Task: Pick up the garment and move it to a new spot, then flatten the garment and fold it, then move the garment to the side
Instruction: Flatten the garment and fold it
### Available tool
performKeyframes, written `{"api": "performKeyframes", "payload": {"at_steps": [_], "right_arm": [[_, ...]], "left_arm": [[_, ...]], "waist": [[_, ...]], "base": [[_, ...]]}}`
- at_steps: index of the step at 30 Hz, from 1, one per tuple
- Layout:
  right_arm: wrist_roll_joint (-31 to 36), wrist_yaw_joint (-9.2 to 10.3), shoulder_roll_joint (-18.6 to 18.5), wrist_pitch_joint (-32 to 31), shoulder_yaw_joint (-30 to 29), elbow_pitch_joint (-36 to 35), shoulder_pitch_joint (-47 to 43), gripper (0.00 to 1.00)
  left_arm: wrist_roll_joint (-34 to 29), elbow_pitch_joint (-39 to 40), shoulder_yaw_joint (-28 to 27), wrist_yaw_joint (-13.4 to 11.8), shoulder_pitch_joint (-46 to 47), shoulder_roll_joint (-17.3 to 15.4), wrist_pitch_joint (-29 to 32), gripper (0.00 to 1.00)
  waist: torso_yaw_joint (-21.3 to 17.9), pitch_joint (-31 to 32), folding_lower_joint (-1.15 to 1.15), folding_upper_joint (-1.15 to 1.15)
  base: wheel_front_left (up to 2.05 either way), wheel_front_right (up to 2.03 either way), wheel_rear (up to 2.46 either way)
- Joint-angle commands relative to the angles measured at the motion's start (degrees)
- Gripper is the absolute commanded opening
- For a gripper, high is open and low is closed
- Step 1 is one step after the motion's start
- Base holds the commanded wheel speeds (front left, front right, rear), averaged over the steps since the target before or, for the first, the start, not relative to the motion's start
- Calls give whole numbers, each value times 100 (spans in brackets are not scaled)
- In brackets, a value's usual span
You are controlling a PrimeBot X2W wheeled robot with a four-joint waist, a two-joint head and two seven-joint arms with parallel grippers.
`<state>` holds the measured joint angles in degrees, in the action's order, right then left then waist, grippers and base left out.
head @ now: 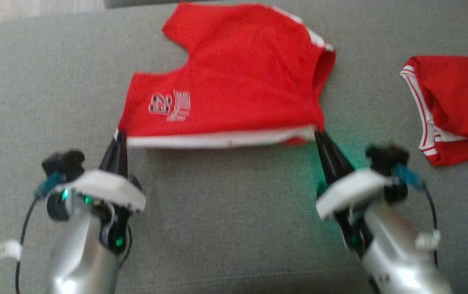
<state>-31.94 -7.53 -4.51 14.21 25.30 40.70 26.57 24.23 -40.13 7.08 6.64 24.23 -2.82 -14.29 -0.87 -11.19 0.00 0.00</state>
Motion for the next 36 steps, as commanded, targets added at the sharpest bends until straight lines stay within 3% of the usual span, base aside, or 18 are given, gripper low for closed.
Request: {"api": "performKeyframes", "payload": {"at_steps": [1,6,12,22,28,33,36], "right_arm": [[73,4,-12,78,-46,-362,-243,0],[321,4,12,33,-313,-1242,-1529,0],[686,4,34,-542,-744,-2373,-2837,0],[889,4,149,-1411,-1242,-3989,-4337,0],[789,4,161,-1661,-1335,-4293,-4403,0],[393,4,162,-1812,-1341,-4205,-3940,0],[508,4,162,-1835,-1288,-4165,-3495,0]], "left_arm": [[-98,391,-170,18,-102,-171,-70,0],[-233,1320,-162,-111,-1311,-141,-71,0],[-201,2329,-96,-389,-2484,-117,167,0],[-105,3887,-177,-853,-3584,-173,803,0],[-98,4270,-157,-863,-3444,-293,1055,0],[-151,4097,48,-619,-2506,-455,1378,0],[-198,3775,150,-452,-1742,-562,1568,0]], "waist": [[21,153,0,0],[28,431,0,0],[50,751,0,0],[14,1056,0,0],[-35,1045,0,0],[-36,709,0,0],[-80,379,0,0]], "base": [[0,0,0],[0,0,0],[0,0,0],[0,0,0],[0,0,0],[0,0,0],[0,0,0]]}}
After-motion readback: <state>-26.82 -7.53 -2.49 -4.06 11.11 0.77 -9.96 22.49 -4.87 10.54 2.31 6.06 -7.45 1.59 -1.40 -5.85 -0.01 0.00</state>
